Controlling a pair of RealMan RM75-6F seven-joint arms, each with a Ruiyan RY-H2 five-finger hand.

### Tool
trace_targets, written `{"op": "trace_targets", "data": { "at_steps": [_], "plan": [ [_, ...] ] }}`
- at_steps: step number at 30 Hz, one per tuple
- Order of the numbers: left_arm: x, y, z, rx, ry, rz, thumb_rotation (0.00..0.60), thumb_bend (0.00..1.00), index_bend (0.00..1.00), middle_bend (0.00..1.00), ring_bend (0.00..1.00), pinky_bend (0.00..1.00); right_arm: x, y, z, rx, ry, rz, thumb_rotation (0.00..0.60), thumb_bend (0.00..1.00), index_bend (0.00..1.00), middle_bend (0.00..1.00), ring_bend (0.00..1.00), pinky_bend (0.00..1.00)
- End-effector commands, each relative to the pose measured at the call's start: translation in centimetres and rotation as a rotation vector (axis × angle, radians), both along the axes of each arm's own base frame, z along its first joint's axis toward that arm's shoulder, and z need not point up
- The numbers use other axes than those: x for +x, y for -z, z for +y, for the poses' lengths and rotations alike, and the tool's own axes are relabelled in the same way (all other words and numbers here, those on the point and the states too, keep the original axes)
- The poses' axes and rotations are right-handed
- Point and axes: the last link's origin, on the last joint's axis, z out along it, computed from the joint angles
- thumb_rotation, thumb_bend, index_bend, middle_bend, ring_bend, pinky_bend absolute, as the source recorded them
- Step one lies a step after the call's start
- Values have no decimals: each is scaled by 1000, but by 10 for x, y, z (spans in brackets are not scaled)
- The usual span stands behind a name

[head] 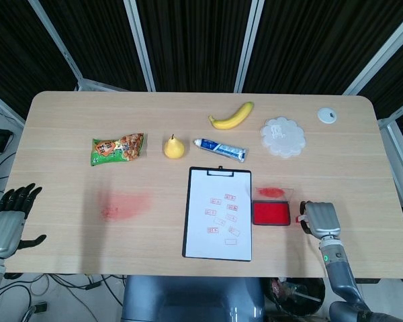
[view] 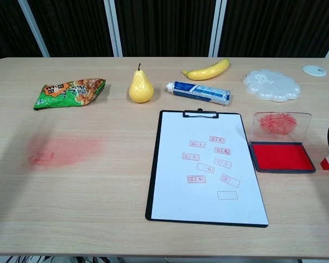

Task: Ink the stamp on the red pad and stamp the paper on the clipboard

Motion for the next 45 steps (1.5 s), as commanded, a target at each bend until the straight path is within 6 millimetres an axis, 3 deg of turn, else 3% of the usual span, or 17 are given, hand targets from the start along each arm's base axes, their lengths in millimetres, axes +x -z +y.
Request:
{"op": "trace_targets", "data": {
  "at_steps": [1, 11, 18, 27, 34, 45],
  "plan": [
    [0, 0, 0, -1, 0, 0, 600, 22, 0, 0, 0, 0, 0, 0, 0, -1, -2, -1, 600, 425, 528, 509, 830, 845],
    [0, 0, 0, -2, -1, 0, 600, 22, 0, 0, 0, 0, 0, 0, 1, 3, -1, 3, 600, 450, 557, 532, 830, 845],
    [0, 0, 0, -3, -2, -1, 600, 22, 0, 0, 0, 0, 1, 1, 1, 0, -7, 1, 600, 582, 669, 624, 856, 845],
    [0, 0, 0, -5, -2, -4, 600, 22, 0, 0, 0, 0, 5, -1, 1, -12, -29, -32, 600, 666, 761, 707, 867, 845],
    [0, -1, 0, -8, -2, -10, 600, 22, 0, 0, 0, 0, 29, -6, 3, -2, -83, -172, 600, 733, 876, 822, 876, 875],
    [0, -1, 0, -17, -2, -14, 600, 22, 0, 0, 0, 0, 64, 4, -3, -7, -177, -299, 600, 748, 904, 855, 877, 875]
  ]
}}
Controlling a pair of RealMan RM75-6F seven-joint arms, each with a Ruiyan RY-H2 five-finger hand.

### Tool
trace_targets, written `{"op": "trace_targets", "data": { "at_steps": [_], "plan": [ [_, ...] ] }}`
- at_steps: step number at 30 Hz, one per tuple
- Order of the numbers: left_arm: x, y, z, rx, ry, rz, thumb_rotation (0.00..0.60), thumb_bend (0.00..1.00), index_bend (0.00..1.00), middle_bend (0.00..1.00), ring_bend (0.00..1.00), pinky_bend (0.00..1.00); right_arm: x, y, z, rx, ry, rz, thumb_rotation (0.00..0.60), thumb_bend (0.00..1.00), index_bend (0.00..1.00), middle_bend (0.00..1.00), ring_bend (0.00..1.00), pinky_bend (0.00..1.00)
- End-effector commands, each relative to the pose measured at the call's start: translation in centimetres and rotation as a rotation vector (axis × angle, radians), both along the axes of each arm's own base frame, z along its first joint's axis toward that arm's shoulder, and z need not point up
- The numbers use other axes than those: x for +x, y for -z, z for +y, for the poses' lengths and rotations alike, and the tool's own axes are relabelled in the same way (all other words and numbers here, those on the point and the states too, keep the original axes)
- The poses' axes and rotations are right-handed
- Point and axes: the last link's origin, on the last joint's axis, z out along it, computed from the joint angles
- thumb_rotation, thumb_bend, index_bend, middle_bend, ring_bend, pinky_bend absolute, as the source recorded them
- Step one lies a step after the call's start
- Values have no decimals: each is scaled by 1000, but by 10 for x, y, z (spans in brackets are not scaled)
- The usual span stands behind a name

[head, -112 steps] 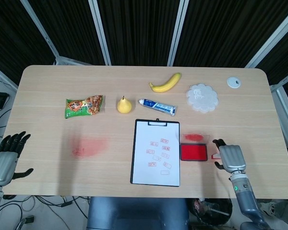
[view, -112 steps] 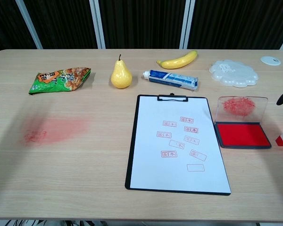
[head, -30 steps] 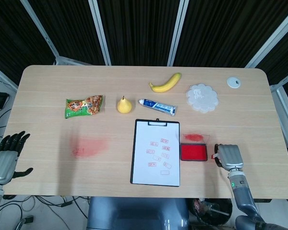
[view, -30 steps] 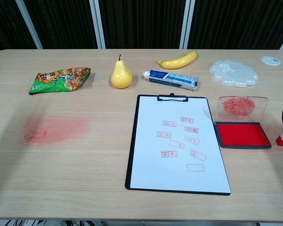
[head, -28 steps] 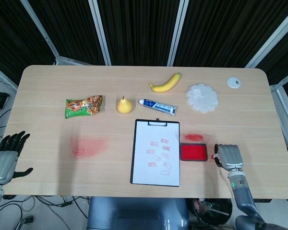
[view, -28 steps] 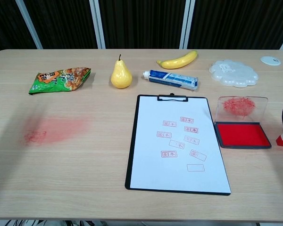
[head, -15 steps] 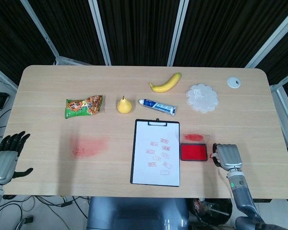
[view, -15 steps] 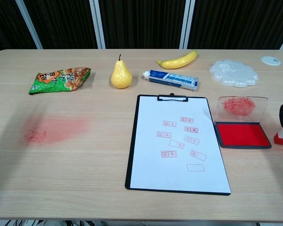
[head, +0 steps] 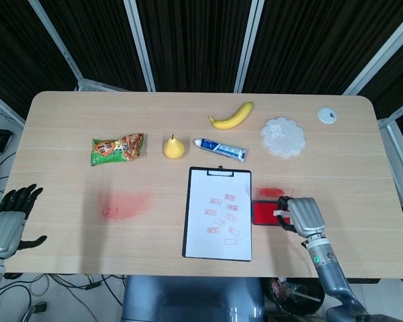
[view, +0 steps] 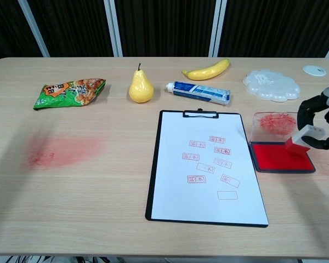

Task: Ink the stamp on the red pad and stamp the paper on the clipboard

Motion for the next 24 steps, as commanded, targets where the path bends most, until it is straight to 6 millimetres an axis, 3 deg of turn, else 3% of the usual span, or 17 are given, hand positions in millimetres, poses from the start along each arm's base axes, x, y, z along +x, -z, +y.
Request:
{"op": "trace_targets", "data": {
  "at_steps": [1, 11, 24],
  "plan": [
    [0, 0, 0, -2, -1, -1, 600, 22, 0, 0, 0, 0, 10, 8, -3, 6, -11, -17, 600, 747, 906, 858, 877, 875],
    [-1, -1, 0, -10, -8, -10, 600, 22, 0, 0, 0, 0, 30, 40, -5, 45, -16, -12, 600, 747, 907, 865, 879, 875],
    [-1, -2, 1, -17, -16, -20, 600, 22, 0, 0, 0, 0, 33, 54, -15, 43, -1, 36, 600, 747, 908, 867, 879, 875]
  ]
}}
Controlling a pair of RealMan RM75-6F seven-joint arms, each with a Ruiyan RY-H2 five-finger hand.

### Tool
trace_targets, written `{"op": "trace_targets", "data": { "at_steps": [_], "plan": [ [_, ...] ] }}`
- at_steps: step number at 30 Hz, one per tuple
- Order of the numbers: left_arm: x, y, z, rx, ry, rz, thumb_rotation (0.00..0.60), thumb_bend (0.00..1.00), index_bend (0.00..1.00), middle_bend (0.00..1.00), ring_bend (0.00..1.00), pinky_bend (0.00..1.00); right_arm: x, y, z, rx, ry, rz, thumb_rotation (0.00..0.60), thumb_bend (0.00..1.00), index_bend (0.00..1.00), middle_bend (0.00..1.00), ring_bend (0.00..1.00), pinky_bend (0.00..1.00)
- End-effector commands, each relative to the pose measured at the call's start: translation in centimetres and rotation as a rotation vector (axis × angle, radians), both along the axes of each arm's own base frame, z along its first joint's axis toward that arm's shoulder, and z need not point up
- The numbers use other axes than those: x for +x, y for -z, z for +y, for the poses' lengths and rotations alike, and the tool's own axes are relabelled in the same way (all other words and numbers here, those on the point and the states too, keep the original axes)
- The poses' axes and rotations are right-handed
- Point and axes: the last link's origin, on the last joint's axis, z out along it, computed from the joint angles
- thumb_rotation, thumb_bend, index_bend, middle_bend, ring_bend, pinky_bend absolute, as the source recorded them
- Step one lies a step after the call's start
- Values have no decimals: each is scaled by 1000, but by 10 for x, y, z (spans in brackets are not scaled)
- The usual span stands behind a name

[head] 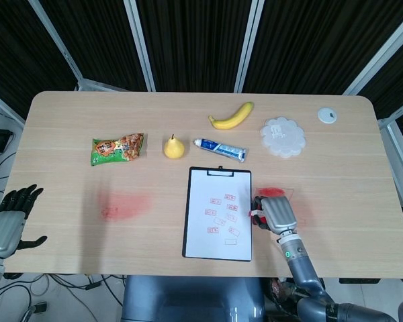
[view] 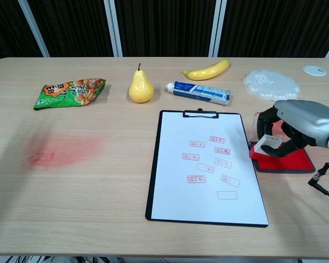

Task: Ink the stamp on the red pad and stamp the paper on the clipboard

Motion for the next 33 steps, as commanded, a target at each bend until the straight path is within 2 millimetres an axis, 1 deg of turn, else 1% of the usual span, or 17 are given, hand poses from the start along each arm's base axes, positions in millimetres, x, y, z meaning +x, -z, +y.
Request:
{"op": "trace_targets", "data": {
  "at_steps": [1, 13, 21, 26, 33],
  "plan": [
    [0, 0, 0, 0, -1, 0, 600, 22, 0, 0, 0, 0, 0, 1, -2, -3, 2, 8, 600, 747, 908, 868, 879, 875],
    [0, 0, 0, -3, -7, 2, 600, 22, 0, 0, 0, 0, -9, 4, -8, 0, 39, 61, 600, 747, 912, 873, 879, 875],
    [0, 1, 1, -4, -11, 2, 600, 22, 0, 0, 0, 0, -5, 2, -13, -14, 37, 70, 600, 747, 912, 873, 880, 875],
    [0, 1, 1, -4, -12, -1, 600, 22, 0, 0, 0, 0, -6, 0, -13, -13, 50, 85, 600, 747, 911, 873, 880, 875],
    [0, 1, 1, -5, -11, -2, 600, 22, 0, 0, 0, 0, 1, -8, -17, -43, 44, 79, 600, 747, 912, 873, 882, 875]
  ]
}}
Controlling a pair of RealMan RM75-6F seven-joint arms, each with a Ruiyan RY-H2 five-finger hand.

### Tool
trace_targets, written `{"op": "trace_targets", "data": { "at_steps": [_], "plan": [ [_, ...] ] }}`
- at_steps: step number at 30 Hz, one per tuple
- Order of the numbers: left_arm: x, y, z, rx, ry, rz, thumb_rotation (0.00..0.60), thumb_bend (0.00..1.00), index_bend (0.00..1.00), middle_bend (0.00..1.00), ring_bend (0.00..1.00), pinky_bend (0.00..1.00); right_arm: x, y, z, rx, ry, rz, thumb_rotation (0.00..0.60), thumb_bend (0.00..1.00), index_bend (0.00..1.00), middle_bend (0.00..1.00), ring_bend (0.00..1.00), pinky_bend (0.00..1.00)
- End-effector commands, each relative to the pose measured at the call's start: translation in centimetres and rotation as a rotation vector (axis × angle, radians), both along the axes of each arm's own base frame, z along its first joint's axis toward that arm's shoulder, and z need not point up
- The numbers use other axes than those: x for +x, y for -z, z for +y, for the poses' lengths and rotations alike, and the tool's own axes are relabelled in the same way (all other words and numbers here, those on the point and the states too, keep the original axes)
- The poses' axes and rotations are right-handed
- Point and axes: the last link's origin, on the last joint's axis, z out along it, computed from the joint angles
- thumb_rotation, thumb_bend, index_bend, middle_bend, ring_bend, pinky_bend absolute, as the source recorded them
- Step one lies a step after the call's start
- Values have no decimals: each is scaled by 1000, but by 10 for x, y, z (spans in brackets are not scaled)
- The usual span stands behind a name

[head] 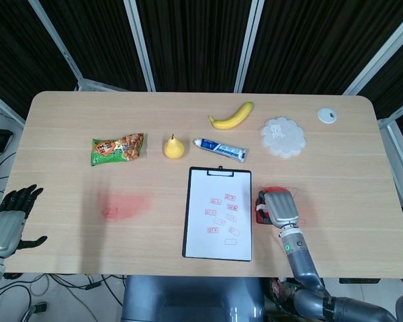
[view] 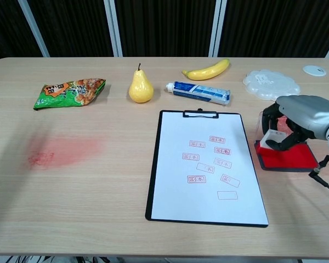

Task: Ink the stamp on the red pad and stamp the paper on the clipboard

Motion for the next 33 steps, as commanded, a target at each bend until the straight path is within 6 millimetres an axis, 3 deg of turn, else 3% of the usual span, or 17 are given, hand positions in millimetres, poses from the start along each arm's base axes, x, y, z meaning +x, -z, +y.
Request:
{"op": "trace_targets", "data": {
  "at_steps": [1, 21, 33],
  "plan": [
    [0, 0, 0, 0, 0, 0, 600, 22, 0, 0, 0, 0, 1, -3, -2, -12, 0, 7, 600, 747, 912, 873, 882, 875],
    [0, 0, -1, -2, -1, -1, 600, 35, 0, 0, 0, 0, -30, 5, 5, 15, 97, 67, 600, 747, 912, 873, 882, 875],
    [0, 0, 0, 0, -1, -2, 600, 40, 0, 0, 0, 0, -20, -1, 1, -7, 72, 33, 600, 747, 912, 873, 882, 875]
  ]
}}
